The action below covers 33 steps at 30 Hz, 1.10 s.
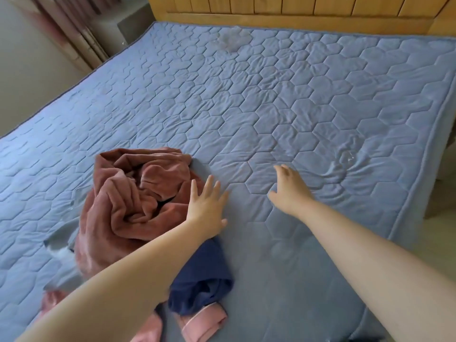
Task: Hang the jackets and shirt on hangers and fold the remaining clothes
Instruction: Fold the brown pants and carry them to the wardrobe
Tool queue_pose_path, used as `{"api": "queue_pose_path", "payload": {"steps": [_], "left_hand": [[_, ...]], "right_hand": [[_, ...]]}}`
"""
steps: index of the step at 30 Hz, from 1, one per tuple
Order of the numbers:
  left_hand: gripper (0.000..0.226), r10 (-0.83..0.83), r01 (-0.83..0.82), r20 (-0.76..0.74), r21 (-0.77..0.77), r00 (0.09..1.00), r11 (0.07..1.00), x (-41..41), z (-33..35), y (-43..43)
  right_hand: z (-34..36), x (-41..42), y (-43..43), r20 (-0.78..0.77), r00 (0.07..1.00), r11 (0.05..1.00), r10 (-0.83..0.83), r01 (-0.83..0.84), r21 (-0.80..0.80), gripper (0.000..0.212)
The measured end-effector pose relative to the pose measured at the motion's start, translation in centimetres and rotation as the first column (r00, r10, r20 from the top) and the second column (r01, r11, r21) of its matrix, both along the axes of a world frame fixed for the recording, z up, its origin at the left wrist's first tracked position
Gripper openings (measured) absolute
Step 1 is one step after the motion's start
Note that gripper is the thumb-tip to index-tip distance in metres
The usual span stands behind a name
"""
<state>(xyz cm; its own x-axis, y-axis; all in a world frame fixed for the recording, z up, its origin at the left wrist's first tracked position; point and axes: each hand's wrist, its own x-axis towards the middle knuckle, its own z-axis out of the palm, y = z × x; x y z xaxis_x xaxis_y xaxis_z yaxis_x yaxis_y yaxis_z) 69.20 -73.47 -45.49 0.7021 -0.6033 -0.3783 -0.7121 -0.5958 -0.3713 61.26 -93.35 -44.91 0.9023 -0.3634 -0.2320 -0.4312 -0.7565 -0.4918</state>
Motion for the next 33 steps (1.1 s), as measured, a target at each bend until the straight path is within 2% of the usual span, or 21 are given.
{"api": "queue_pose_path", "payload": {"steps": [3, 8, 10, 12, 13, 14, 16, 18, 19, 20, 22, 25, 27, 29, 31, 32, 33], "left_hand": [[0.093, 0.035, -0.035, -0.008, 0.053, 0.999, 0.998, 1.0, 0.2, 3.5], [0.101, -0.076, 0.07, 0.046, 0.112, 0.996, 0.991, 2.3, 1.1, 7.6], [0.102, 0.068, -0.075, 0.047, 0.157, 0.997, 0.985, 3.0, 1.8, 8.6], [0.104, 0.274, -0.267, -0.021, 0.161, 0.962, 0.95, 4.0, 2.5, 9.1], [0.102, 0.326, -0.316, -0.055, 0.139, 0.944, 0.938, 4.4, 2.8, 9.4], [0.098, 0.335, -0.327, -0.079, 0.101, 0.939, 0.94, 4.6, 3.1, 9.6], [0.077, 0.244, -0.245, -0.087, -0.002, 0.966, 0.97, 4.3, 3.7, 10.0], [0.045, 0.111, -0.126, -0.088, -0.185, 0.99, 0.975, 3.6, 4.2, 9.9], [0.034, 0.057, -0.084, -0.097, -0.306, 0.994, 0.948, 3.1, 4.4, 9.7], [0.03, 0.01, -0.055, -0.104, -0.438, 0.994, 0.897, 2.7, 4.8, 9.1], [0.028, -0.036, -0.074, -0.147, -0.68, 0.988, 0.729, 2.0, 5.8, 7.3], [0.029, -0.113, -0.102, -0.175, -0.875, 0.978, 0.473, 1.3, 9.0, 3.0], [0.029, -0.242, -0.092, -0.168, -0.951, 0.956, 0.295, 0.4, 12.4, -0.5], [0.028, -0.349, -0.115, -0.158, -0.983, 0.924, 0.14, -1.1, 16.0, -4.1], [0.033, -0.415, -0.238, -0.218, -0.971, 0.883, 0.005, -2.4, 19.5, -7.3], [0.037, -0.457, -0.317, -0.271, -0.948, 0.847, -0.026, -2.8, 20.9, -8.5], [0.041, -0.511, -0.385, -0.33, -0.923, 0.794, -0.002, -2.6, 21.6, -9.7]], "right_hand": [[-0.3, 0.7, 3.9, 0.024, 0.999, 0.999, -0.022, 0.022, 0.035, 0.07], [-0.5, 0.1, 8.8, 0.023, 1.0, 0.999, -0.006, 0.005, 0.031, 0.069], [-0.6, -0.3, 9.6, -0.007, 1.0, 1.0, -0.006, 0.006, 0.009, 0.07], [-0.1, -0.4, 9.8, -0.036, 0.999, 1.0, -0.007, 0.006, -0.025, 0.069], [0.3, -0.3, 9.7, -0.041, 0.999, 0.999, -0.013, 0.011, -0.04, 0.067], [0.9, -0.2, 9.7, -0.042, 0.999, 0.998, -0.025, 0.023, -0.051, 0.065], [1.9, -0.1, 9.8, -0.035, 0.998, 0.997, -0.052, 0.05, -0.056, 0.063], [2.3, -0.3, 10.0, -0.023, 0.999, 0.998, -0.049, 0.049, -0.026, 0.061], [2.5, -0.5, 10.1, -0.015, 0.999, 0.999, -0.046, 0.046, -0.006, 0.06], [2.4, -0.8, 10.0, 0.004, 0.999, 0.999, -0.052, 0.052, 0.015, 0.059], [2.7, -1.3, 9.8, 0.079, 0.989, 0.989, -0.125, 0.118, 0.092, 0.057], [4.8, -1.6, 8.9, 0.211, 0.915, 0.901, -0.343, 0.257, 0.348, 0.055], [7.6, -1.9, 8.1, 0.318, 0.846, 0.834, -0.428, 0.234, 0.5, 0.05], [11.2, -2.7, 7.1, 0.444, 0.733, 0.753, -0.515, 0.14, 0.643, 0.048], [14.3, -3.8, 5.3, 0.56, 0.589, 0.758, -0.583, 0.144, 0.637, 0.047], [15.6, -4.5, 4.1, 0.606, 0.537, 0.785, -0.587, 0.195, 0.588, 0.045], [16.2, -5.2, 2.5, 0.627, 0.523, 0.811, -0.577, 0.277, 0.515, 0.046]]}}
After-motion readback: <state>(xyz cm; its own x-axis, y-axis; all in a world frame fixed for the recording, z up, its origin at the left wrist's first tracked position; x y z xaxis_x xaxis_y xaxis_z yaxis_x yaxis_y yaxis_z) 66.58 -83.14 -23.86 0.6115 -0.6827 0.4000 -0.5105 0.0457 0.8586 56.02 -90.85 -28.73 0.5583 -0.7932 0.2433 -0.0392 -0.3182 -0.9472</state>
